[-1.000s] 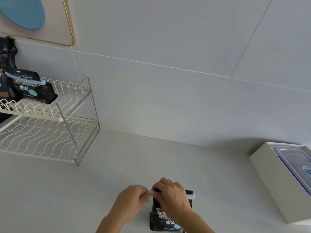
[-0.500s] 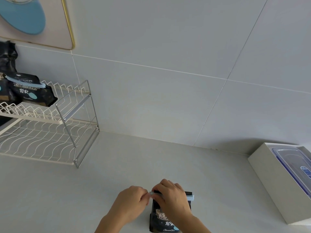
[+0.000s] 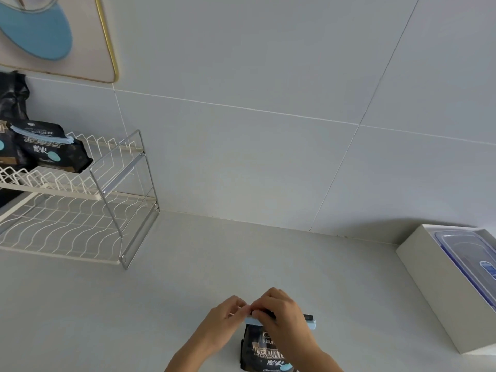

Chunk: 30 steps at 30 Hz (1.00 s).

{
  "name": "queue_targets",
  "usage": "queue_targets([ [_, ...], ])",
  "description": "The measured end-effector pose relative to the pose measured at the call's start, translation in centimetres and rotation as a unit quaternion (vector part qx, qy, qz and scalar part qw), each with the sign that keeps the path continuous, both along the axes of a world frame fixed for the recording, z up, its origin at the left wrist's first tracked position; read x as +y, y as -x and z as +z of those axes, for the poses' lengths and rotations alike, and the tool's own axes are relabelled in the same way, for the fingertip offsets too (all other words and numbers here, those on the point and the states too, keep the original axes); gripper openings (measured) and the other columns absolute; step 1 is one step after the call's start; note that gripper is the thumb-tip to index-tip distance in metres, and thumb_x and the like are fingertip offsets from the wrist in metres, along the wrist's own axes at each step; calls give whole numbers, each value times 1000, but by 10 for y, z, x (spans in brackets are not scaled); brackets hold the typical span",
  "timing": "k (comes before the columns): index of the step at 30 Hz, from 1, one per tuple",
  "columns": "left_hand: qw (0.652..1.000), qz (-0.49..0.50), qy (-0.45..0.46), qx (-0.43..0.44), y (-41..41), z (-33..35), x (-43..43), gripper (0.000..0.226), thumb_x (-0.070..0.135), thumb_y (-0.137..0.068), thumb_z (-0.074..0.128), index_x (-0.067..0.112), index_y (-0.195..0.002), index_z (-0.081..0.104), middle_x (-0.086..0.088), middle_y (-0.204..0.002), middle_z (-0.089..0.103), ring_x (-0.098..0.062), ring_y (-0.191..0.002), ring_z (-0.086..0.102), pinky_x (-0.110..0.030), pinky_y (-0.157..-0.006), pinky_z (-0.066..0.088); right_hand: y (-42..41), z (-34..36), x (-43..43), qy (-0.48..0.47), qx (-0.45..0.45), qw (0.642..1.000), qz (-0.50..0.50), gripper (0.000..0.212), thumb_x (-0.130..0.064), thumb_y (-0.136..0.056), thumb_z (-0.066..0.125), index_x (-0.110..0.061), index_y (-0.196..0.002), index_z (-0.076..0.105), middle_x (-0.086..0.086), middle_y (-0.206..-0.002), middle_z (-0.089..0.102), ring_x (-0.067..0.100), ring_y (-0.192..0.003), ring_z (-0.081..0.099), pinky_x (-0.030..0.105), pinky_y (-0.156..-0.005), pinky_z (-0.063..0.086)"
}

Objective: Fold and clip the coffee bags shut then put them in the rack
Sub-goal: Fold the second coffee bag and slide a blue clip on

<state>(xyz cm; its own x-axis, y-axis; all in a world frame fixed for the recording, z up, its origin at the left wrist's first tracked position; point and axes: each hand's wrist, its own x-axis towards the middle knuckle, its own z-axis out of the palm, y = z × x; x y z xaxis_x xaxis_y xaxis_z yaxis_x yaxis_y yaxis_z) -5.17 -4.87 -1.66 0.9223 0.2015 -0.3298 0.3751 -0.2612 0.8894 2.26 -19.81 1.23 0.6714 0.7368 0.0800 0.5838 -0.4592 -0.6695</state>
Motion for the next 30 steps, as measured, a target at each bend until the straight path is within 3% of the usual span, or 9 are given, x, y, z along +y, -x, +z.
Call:
queue_targets([
  [4, 999, -7, 39, -25, -2, -2, 0, 20, 48, -86, 51, 33, -97, 59, 9, -99, 71, -5, -96, 63, -28, -89, 47, -1, 2, 0, 19, -4, 1000, -17, 5, -21, -83, 62, -22, -83, 67, -11, -83, 57, 3, -82, 51, 15, -69, 42],
  [8, 998, -2, 48, -50, 0, -2, -11, 24, 42, -94, 41, 41, -88, 63, 24, -82, 66, 10, -78, 58, -15, -69, 40, -1, 2, 4, 29, -33, 999, -23, 6, -16, -86, 56, -17, -81, 60, -13, -80, 53, 9, -81, 49, 20, -71, 39],
  [11, 997, 30, 54, -46, 3, -13, -21, 34, 35, -98, 33, 40, -87, 64, 14, -97, 67, 8, -91, 58, -16, -75, 42, 4, -2, 6, 34, -70, 997, -18, 9, -18, -89, 50, -19, -86, 59, -12, -86, 56, 7, -84, 47, 15, -77, 33],
  [16, 995, 45, 56, -73, 9, -23, -30, 26, 19, -99, 33, 20, -103, 59, -1, -103, 65, 4, -91, 60, -5, -72, 44, 11, -3, 0, 30, -63, 997, -16, 9, -12, -88, 52, -15, -84, 59, -7, -86, 59, 8, -83, 48, 17, -83, 32],
  [19, 993, 64, 58, -82, 13, -33, -28, 23, 12, -99, 32, 15, -103, 55, -10, -102, 62, -12, -93, 60, -16, -75, 45, 12, 16, 2, -74, -24, 995, -70, 20, -5, -88, 57, -21, -77, 56, -11, -79, 57, 3, -75, 52, 21, -73, 42],
  [22, 993, 82, 59, -64, 10, -35, -19, 20, 13, -99, 34, 16, -97, 55, 2, -88, 59, -3, -81, 55, -7, -64, 41, -12, 56, 11, -168, -93, 978, -84, 17, -14, -88, 60, -28, -78, 57, -17, -77, 55, 3, -70, 54, 17, -62, 44],
  [25, 997, 31, 42, -56, 3, -32, -17, 19, 15, -98, 38, 12, -100, 57, 10, -77, 57, 9, -70, 53, -8, -61, 40, -31, 73, 13, -56, -153, 986, -22, 3, -32, -87, 61, -30, -88, 61, -13, -84, 57, 3, -73, 54, 18, -64, 45],
  [28, 998, 39, 27, -46, -3, -30, -21, 21, 20, -99, 35, 22, -99, 56, 10, -93, 62, 4, -85, 56, -15, -70, 42, -29, 41, 6, 137, -101, 985, 39, 29, -53, -82, 58, -31, -100, 62, -10, -97, 59, 6, -87, 54, 26, -75, 46],
  [30, 998, 43, 11, -51, -3, -29, -25, 24, 22, -100, 34, 24, -95, 57, 5, -97, 64, 10, -82, 57, -12, -67, 43, -22, 16, 2, 171, -79, 981, 39, 24, -49, -83, 58, -29, -96, 62, -7, -97, 59, 10, -89, 54, 27, -73, 45],
])
